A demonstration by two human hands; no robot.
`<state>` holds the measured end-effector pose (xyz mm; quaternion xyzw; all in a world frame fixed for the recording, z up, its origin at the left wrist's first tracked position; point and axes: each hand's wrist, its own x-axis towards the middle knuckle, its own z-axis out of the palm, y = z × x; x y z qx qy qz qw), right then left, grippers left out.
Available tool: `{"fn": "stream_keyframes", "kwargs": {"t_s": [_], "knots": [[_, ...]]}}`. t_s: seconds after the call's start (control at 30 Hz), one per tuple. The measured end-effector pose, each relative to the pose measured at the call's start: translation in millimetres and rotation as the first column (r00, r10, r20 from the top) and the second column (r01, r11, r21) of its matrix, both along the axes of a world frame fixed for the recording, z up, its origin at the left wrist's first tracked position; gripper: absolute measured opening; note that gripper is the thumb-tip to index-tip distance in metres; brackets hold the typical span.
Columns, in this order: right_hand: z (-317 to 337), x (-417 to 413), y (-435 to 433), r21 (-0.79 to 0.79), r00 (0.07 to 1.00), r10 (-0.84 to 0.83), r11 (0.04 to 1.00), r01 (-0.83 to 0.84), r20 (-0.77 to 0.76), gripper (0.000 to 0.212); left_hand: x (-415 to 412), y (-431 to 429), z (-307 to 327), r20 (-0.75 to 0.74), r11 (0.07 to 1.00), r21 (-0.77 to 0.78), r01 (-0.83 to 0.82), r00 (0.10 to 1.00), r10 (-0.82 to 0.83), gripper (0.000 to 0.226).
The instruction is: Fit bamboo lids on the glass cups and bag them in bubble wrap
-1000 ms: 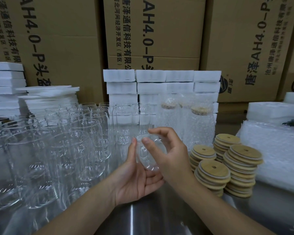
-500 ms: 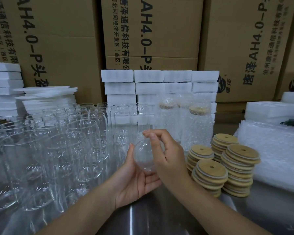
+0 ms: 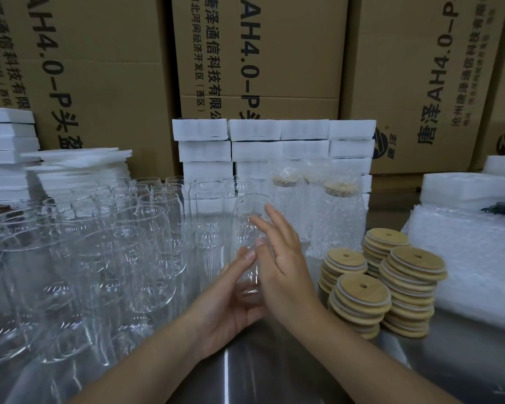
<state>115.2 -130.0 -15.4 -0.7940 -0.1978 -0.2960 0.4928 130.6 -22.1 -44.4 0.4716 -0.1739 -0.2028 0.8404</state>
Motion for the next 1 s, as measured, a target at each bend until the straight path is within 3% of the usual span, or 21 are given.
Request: {"fn": "stream_keyframes", "kwargs": {"t_s": [0.1, 0.27, 0.4, 0.5, 0.6, 0.67, 0.8, 0.9, 1.0], "knots": [[2.6, 0.0, -3.1, 0.087, 0.997, 0.029, 0.996, -0.023, -0.067, 0.045, 0.5, 0.9, -1.0, 0.019, 0.999, 0.021, -0.035, 0.999, 0.035, 0.088], [12.3, -2.1, -7.0, 0.296, 0.989, 0.107, 0.952, -0.072, -0.102, 0.046, -1.2, 4.6, -0.1, 0.135, 0.987, 0.151, -0.056, 0.990, 0.035, 0.083], [13.0, 1.3, -9.3, 0.500, 0.970, 0.202, 0.859, -0.111, -0.133, 0.040, -0.9, 9.8, -2.6, 0.293, 0.926, 0.310, -0.213, 0.948, 0.119, 0.077], [14.1, 3.7, -9.7, 0.652, 0.928, 0.321, 0.748, -0.126, -0.188, 0.036, -2.6, 12.5, -0.4, 0.429, 0.879, 0.345, -0.328, 0.888, 0.163, 0.084], [16.2, 3.2, -10.3, 0.783, 0.833, 0.492, 0.610, -0.123, -0.253, 0.060, 2.6, 12.4, -2.9, 0.479, 0.881, 0.308, -0.359, 0.858, 0.182, 0.088], [16.1, 3.1, -11.6, 0.787, 0.796, 0.535, 0.604, -0.125, -0.284, 0.070, 5.5, 11.5, -3.9, 0.472, 0.882, 0.294, -0.369, 0.858, 0.202, 0.082], [14.3, 7.4, -14.1, 0.727, 0.895, 0.366, 0.683, -0.073, -0.254, 0.063, 3.1, 1.1, -5.7, 0.445, 0.890, 0.269, -0.369, 0.867, 0.225, 0.070], [11.2, 7.4, -13.7, 0.593, 0.977, 0.122, 0.806, 0.005, -0.175, 0.067, -2.1, -6.9, -7.7, 0.477, 0.870, 0.291, -0.399, 0.848, 0.229, 0.082], [9.8, 5.0, -10.8, 0.569, 0.999, -0.008, 0.822, 0.026, -0.035, 0.080, -5.1, -8.9, -8.8, 0.563, 0.844, 0.313, -0.436, 0.801, 0.204, 0.084]]}}
